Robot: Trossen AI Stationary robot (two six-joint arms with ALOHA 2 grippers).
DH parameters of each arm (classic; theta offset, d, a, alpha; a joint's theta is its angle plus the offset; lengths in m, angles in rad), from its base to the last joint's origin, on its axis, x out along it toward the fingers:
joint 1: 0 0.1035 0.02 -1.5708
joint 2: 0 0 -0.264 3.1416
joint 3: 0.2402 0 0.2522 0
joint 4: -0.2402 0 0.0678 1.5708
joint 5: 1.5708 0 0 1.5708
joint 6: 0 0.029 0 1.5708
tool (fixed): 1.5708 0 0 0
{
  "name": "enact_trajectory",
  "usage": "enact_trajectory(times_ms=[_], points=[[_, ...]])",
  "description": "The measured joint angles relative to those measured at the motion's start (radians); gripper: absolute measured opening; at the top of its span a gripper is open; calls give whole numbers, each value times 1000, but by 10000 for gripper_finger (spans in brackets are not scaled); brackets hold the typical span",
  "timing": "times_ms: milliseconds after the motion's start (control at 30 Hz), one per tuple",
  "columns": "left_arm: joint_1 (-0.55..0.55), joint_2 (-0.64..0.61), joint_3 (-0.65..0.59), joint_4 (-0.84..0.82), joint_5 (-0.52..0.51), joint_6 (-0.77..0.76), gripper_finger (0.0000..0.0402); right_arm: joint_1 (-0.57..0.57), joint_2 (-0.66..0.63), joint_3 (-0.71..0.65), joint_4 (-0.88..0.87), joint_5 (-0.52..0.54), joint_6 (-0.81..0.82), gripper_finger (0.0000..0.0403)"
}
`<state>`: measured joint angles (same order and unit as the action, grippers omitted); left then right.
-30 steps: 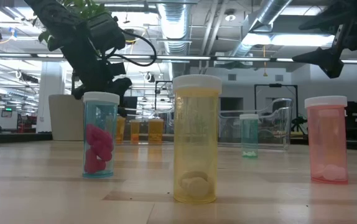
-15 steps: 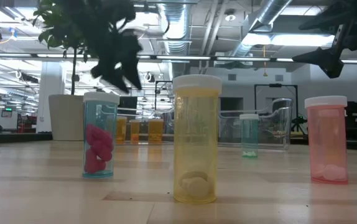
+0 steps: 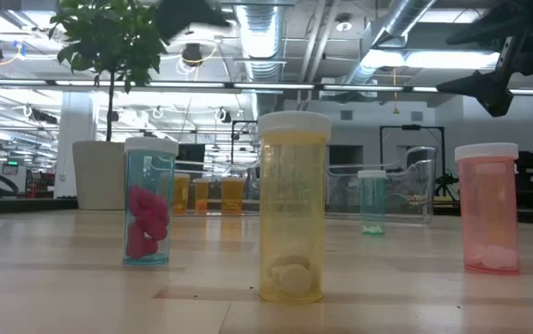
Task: Pick and place medicine bottles into bin by pill shape (circle, oval)
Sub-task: Put the small blue capsule bottle into the left transparent bin
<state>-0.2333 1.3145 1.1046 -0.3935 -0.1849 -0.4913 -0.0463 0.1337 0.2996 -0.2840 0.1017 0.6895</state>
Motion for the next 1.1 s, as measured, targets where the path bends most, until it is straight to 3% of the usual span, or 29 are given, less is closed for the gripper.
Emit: enact_trajectory(times_ms=[167,267,667,1100], points=[[-223,60,1,27,-223,-79,286,0,0,0,-2,-1,0,333],[-307,128,0,39,-298,-94,286,0,0,0,-15,-1,0,333],[-368,403,0,159,-245,-166,286,0,0,0,-56,-3,18,333],[-373,438,-1,109,-204,-176,286,0,0,0,-60,-15,20,333]])
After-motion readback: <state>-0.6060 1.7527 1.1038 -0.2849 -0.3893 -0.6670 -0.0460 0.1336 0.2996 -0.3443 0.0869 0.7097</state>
